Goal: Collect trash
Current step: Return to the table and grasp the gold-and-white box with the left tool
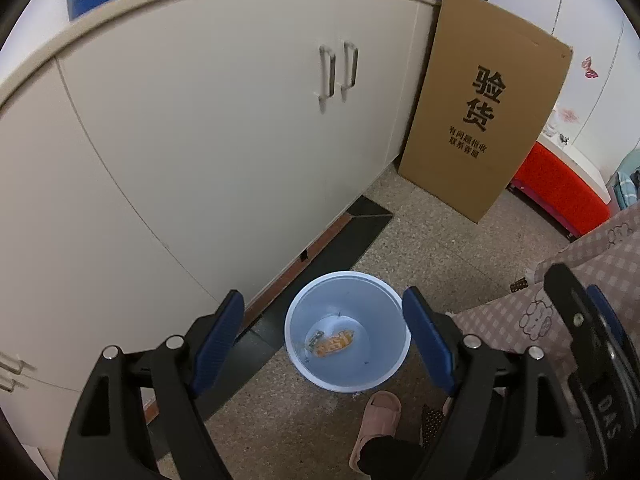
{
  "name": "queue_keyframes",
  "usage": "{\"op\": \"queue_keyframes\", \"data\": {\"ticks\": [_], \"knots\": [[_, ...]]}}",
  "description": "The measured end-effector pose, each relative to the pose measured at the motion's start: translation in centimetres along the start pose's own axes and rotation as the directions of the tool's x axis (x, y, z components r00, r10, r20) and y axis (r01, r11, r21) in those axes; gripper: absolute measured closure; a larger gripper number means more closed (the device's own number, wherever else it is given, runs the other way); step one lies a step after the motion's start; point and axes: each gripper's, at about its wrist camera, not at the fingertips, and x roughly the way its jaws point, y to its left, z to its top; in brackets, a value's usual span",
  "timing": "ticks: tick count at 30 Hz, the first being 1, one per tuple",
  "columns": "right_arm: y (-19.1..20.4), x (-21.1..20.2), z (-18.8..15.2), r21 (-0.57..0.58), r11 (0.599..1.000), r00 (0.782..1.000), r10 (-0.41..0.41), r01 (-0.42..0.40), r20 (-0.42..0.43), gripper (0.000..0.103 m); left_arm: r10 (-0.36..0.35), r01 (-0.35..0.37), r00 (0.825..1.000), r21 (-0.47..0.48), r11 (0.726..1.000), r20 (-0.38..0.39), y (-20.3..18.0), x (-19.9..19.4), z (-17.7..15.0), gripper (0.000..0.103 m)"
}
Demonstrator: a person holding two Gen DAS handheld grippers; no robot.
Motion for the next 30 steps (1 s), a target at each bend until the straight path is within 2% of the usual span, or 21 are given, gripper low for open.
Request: {"op": "queue_keyframes", "data": {"ticks": [3,7,10,14,18,24,28,30], "knots": [[-0.6,-1.2,0.5,0.016,0.999,0.999,0.036,-0.036,-0.016,0.021,-0.021,0.021,0.999,0.003,1.000,0.045,-0.3,-2.8,0.3,0.024],[-1.5,-5.6,2.3,0.027,1.000,1.000,0.017,-0.017,0.011,0.021,-0.077,0.074,0.989,0.025,0.997,0.130,-1.7,-7.5,1.0,0.021],[-2.3,-10.1,3.9,-0.016,0.998,0.994,-0.054,0.056,0.094,0.021,-0.130,0.118,0.973,0.072,0.990,0.193,-3.8,-11.1,1.4,0.019],[-4.9,-15.6,5.9,-0.023,0.988,0.972,-0.148,0.155,0.182,0.021,-0.226,0.192,0.943,0.157,0.969,0.243,-7.8,-15.4,1.3,0.015],[-8.9,-19.9,7.4,0.003,0.972,0.953,-0.232,0.236,0.197,0.021,-0.304,0.240,0.923,0.263,0.934,0.236,-13.2,-17.8,0.5,0.013],[-15.3,-24.8,8.7,0.038,0.927,0.902,-0.373,0.374,0.216,0.019,-0.410,0.317,0.900,0.424,0.849,0.150,-22.3,-18.8,-1.2,0.012],[-19.1,-26.6,9.0,0.070,0.910,0.887,-0.414,0.409,0.203,0.018,-0.436,0.349,0.896,0.469,0.811,0.086,-27.1,-18.0,-2.4,0.012],[-20.6,-26.9,9.0,0.086,0.900,0.876,-0.437,0.428,0.203,0.018,-0.437,0.358,0.897,0.472,0.805,0.064,-28.7,-17.5,-2.8,0.012]]}}
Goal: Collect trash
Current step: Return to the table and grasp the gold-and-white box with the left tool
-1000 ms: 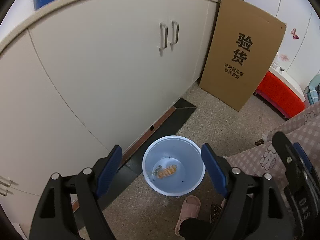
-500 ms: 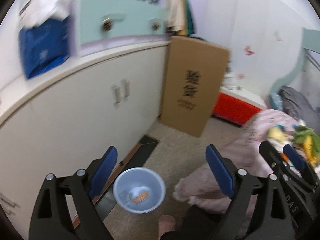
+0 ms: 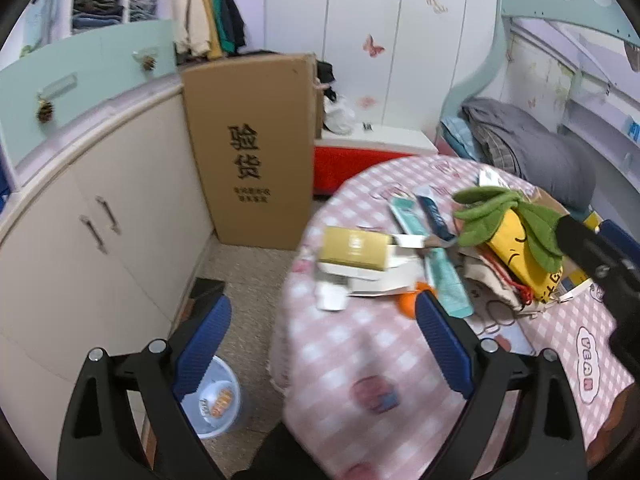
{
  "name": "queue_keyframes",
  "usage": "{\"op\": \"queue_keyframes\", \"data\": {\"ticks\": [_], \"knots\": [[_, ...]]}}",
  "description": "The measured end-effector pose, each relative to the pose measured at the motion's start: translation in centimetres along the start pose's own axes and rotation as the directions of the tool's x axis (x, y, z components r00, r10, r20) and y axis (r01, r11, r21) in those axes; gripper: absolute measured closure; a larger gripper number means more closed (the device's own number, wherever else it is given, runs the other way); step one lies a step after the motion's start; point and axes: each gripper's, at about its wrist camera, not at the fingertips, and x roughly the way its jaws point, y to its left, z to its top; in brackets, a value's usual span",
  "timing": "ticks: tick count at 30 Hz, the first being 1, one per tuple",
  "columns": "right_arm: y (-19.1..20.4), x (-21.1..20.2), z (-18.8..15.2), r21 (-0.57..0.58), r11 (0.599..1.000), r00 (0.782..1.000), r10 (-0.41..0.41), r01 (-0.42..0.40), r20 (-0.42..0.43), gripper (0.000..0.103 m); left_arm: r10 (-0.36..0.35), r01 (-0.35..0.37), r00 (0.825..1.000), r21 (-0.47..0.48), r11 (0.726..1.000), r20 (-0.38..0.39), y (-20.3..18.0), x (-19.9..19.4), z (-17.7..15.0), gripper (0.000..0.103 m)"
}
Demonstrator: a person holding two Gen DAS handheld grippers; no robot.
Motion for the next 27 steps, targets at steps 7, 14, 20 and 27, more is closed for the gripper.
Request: {"op": "queue_keyframes", "data": {"ticks": [7,14,20,27], "knots": [[-2.0,1.6,-0.7,0.011,1.000,0.999,-0.018,0.018,-0.028,0.018,-0.006,0.006,0.997,0.004,1.000,-0.071,-2.6,4.2,0.5,0.012],[-1.2,3.0,-1.2,-0.011,1.000,0.999,-0.018,0.018,-0.045,0.018,-0.010,0.006,0.996,-0.042,0.999,-0.092,-2.2,6.7,1.4,0.030],[0.2,2.7,-1.2,-0.059,0.998,0.999,-0.018,0.015,-0.037,0.018,-0.031,0.026,0.996,-0.060,0.998,-0.078,-1.1,5.9,1.4,0.038],[4.4,2.0,-1.7,-0.150,0.987,0.997,0.051,-0.060,-0.061,0.018,0.027,-0.024,0.999,-0.085,0.996,0.032,2.4,1.1,0.3,0.038]]}}
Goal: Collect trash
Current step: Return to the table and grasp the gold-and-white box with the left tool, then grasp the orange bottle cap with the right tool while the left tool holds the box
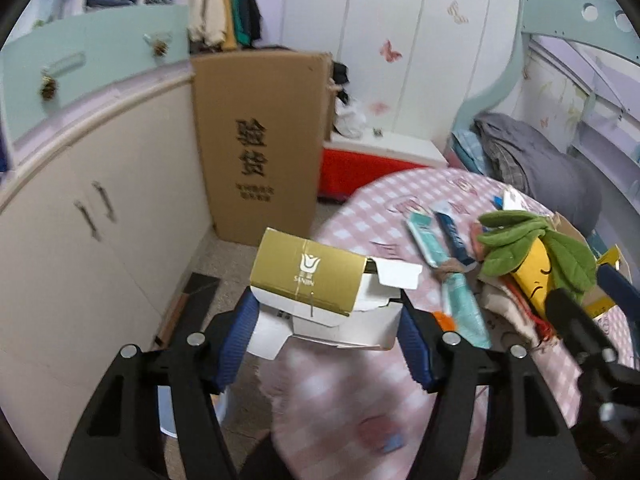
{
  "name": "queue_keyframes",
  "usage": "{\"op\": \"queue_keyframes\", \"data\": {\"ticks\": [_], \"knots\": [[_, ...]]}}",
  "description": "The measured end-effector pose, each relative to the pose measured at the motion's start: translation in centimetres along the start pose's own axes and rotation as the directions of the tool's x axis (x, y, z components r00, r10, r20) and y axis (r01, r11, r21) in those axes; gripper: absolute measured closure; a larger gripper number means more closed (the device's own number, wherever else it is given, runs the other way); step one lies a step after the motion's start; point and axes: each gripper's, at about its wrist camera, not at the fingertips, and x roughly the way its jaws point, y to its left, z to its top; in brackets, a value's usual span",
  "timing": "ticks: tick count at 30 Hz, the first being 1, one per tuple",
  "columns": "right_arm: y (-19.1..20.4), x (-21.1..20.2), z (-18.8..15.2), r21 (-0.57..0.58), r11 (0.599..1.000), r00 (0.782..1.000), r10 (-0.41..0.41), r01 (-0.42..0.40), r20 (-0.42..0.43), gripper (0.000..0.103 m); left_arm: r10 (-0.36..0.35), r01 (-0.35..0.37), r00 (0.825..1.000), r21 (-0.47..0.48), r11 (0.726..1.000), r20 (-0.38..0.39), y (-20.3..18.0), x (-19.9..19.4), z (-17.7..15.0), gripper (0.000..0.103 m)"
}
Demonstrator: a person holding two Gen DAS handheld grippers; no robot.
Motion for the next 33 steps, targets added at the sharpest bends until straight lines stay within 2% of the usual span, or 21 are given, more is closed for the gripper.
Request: {"op": "queue_keyframes", "data": {"ticks": [4,8,13,17,20,24,30,33], "knots": [[3.4,0.8,-0.4,-0.071,0.995,0.997,0.060,-0.063,-0.042,0.018,0.041,-0.040,0.999,-0.029,0.999,0.025,3.2,-1.9,-0.7,0.038],[4.9,3.4,-0.8,-0.047,0.986,0.977,0.152,-0.161,-0.152,0.034,0.067,-0.065,0.997,-0.057,0.996,0.026,5.8,-2.8,-1.6,0.038],[4.9,6.4,-1.1,-0.022,0.997,0.972,0.070,-0.076,-0.224,0.039,0.080,-0.079,0.997,-0.074,0.994,0.019,8.4,-3.0,-2.8,0.038],[4.4,7.6,-1.1,-0.006,0.999,0.962,0.050,-0.054,-0.269,0.049,0.075,-0.074,0.997,-0.088,0.993,0.006,9.6,-2.7,-3.5,0.038],[4.6,8.4,-1.3,0.001,0.998,0.949,0.065,-0.068,-0.307,0.058,0.072,-0.072,0.997,-0.094,0.993,-0.002,10.4,-2.4,-3.9,0.038],[4.7,8.7,-1.2,-0.005,0.998,0.948,0.063,-0.068,-0.313,0.074,0.064,-0.065,0.998,-0.108,0.992,-0.010,11.4,-2.0,-4.3,0.038],[5.5,7.9,-1.0,-0.022,0.998,0.959,0.055,-0.064,-0.277,0.074,0.070,-0.072,0.997,-0.138,0.988,-0.018,13.2,-1.9,-4.7,0.038],[7.7,6.3,-0.5,-0.044,0.992,0.966,0.104,-0.118,-0.237,0.074,0.083,-0.086,0.996,-0.157,0.984,-0.024,14.5,-1.8,-5.0,0.038]]}}
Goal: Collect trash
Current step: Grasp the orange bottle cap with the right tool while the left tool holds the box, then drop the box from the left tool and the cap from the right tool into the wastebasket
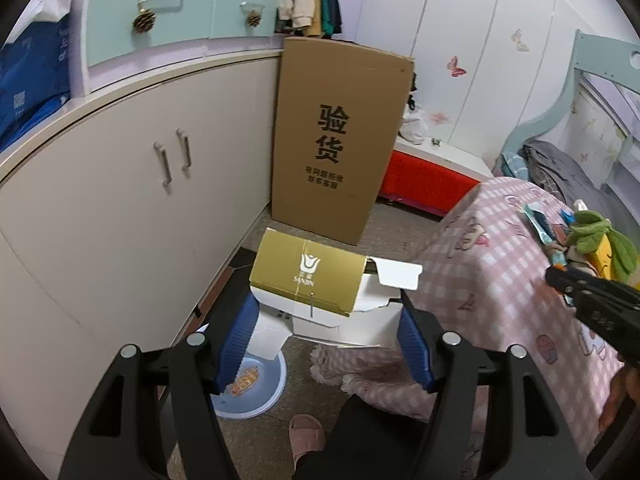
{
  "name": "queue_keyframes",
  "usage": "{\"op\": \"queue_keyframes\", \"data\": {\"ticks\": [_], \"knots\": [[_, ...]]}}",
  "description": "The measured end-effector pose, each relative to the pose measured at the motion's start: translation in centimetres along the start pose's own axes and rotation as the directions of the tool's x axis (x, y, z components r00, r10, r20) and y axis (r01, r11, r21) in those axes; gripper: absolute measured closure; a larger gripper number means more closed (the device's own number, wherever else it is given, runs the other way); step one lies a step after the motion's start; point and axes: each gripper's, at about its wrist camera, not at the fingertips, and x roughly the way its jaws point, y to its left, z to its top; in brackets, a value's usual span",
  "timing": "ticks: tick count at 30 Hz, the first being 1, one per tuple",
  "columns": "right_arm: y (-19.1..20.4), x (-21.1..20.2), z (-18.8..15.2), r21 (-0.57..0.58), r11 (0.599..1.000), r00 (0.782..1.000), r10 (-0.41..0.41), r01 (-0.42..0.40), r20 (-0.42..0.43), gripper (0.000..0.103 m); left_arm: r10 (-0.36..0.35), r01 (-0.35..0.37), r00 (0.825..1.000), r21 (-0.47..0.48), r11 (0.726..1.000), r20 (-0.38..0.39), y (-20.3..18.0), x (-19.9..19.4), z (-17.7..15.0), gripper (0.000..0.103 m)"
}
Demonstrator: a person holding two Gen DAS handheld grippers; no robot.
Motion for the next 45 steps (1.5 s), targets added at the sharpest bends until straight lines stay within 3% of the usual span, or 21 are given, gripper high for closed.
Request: {"op": "queue_keyframes", "data": {"ticks": [7,12,15,22,24,26,28,45], "knots": [[8.0,0.2,0.5,-0.103,0.978,0.983,0.182,-0.180,0.014,0.074,0.057,-0.059,0.998,-0.042,0.997,-0.031,3.9,1.0,-0.4,0.038],[13.6,3.9,-0.3,-0.109,0.944,0.951,0.307,-0.310,-0.044,0.074,0.117,-0.122,0.990,-0.065,0.990,-0.075,7.1,2.5,-1.0,0.038],[15.9,6.4,-0.7,-0.084,0.935,0.938,0.339,-0.345,-0.072,0.074,0.149,-0.159,0.982,-0.085,0.984,-0.117,9.2,4.2,-1.6,0.038],[19.3,9.9,-1.5,-0.064,0.925,0.924,0.368,-0.376,-0.107,0.074,0.203,-0.230,0.961,-0.138,0.963,-0.187,13.3,7.5,-1.8,0.037],[19.6,10.3,-1.6,-0.054,0.924,0.921,0.372,-0.379,-0.112,0.074,0.207,-0.237,0.959,-0.153,0.959,-0.192,13.9,8.0,-1.6,0.031],[19.6,10.7,-1.8,-0.047,0.923,0.920,0.374,-0.382,-0.120,0.074,0.225,-0.258,0.955,-0.165,0.952,-0.194,14.4,8.4,-1.6,0.019],[19.6,11.0,-2.0,-0.042,0.924,0.919,0.373,-0.381,-0.126,0.074,0.229,-0.263,0.954,-0.172,0.949,-0.194,14.7,8.5,-1.7,0.017],[21.0,11.1,-3.1,-0.060,0.919,0.912,0.376,-0.390,-0.166,0.074,0.260,-0.296,0.944,-0.171,0.940,-0.205,15.8,7.7,-3.1,0.017]]}}
